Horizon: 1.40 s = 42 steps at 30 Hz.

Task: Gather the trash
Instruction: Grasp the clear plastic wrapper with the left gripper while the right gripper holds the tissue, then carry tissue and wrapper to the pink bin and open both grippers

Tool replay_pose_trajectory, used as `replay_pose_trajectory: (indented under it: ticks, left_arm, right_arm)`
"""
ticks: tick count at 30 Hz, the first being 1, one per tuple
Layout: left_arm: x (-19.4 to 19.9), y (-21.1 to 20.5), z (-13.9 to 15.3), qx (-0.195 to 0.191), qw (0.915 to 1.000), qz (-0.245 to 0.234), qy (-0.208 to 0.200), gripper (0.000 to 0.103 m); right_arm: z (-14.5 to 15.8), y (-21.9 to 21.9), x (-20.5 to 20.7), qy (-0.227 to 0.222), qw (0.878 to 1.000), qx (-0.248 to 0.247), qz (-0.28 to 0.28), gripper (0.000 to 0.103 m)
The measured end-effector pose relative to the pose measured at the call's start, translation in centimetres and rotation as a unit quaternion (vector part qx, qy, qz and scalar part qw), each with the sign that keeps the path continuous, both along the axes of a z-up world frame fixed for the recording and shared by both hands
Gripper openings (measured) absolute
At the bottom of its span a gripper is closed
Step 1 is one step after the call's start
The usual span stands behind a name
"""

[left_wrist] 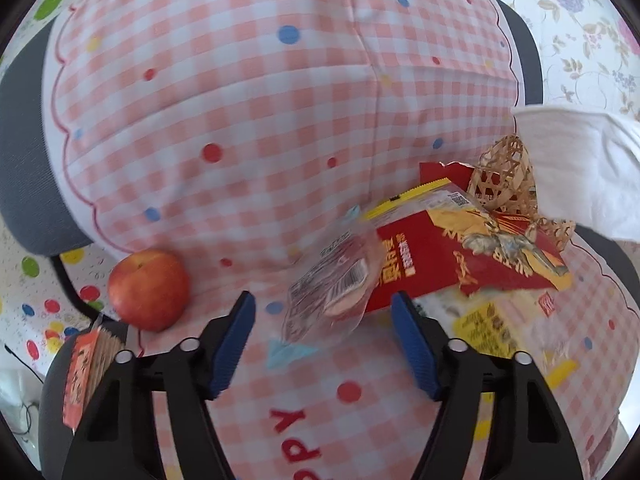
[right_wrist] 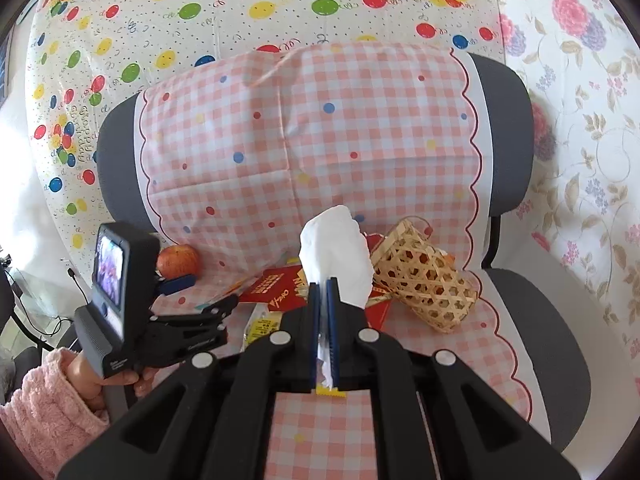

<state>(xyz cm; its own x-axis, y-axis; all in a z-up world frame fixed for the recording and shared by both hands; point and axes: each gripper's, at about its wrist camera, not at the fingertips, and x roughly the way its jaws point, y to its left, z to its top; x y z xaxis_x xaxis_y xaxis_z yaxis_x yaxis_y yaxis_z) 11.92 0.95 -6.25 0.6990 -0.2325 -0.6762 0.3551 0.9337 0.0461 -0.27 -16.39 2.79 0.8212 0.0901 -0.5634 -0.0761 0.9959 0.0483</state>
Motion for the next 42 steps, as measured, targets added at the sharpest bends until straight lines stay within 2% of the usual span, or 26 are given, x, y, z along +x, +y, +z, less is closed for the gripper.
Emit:
replay_pose_trajectory:
  ticks: [2,4,7,12,15,21,26,33,37,42]
  left_arm:
    - [0.9,-0.5,-0.3,0.007,0.9999,-0.003,0.01,0.05]
    - [1.7,-0.5,-0.4,0.014,0.9997,-0.001,0.021,0.022]
    - [1.8,0.9,0.6,-0.002,0.9996,0.019,0.019,0.005]
    - [-1.4,3.6,4.8,-0.034,0.9985,0.031,-0.029,0.003]
    - [-4.2,5.2,7.5,-0.068,0.9958,0.035,-0.05,0.002]
    - [-11.9,5.2,11.0,-0.099,0.9909,0.006,-0.092,0.002]
    - [-17.0,2.3,10.5,-0.089,0.991,-0.014,-0.099,0.002]
    - [-21.4,-2.6,8.0,-0.102,0.9912,-0.065,-0.053,0.002]
    - [-23.8,-5.6,7.3,-0.112,0.9859,-0.116,-0.045,0.002]
    - [-26.9,-10.0,6.3,-0.127,0.9728,-0.188,-0.046,0.003]
  right_arm:
    - [-0.4,-0.2,0.0,0.005,1.0,-0.005,-0.005,0.004]
    - [-0.6,-0.6,-0.2,0.005,1.0,-0.006,-0.009,0.004]
    - [-0.3,-1.6,-0.9,0.0,1.0,0.002,-0.019,0.004]
    - [0.5,-2.5,-2.9,-0.017,0.999,0.003,-0.033,0.004]
    - [0.9,-2.5,-4.2,-0.026,0.999,0.007,-0.033,0.004]
    - [0.9,-2.6,-7.1,-0.037,0.999,0.027,-0.025,0.004]
    - [-0.2,-3.6,-10.0,-0.027,0.998,0.037,-0.031,0.004]
    - [-2.4,-6.8,-15.6,-0.007,0.997,0.036,-0.074,0.004]
    - [-3.4,-9.1,-18.8,0.001,0.994,0.033,-0.108,0.004]
    - [-4.8,-11.3,-23.0,0.017,0.987,0.031,-0.155,0.004]
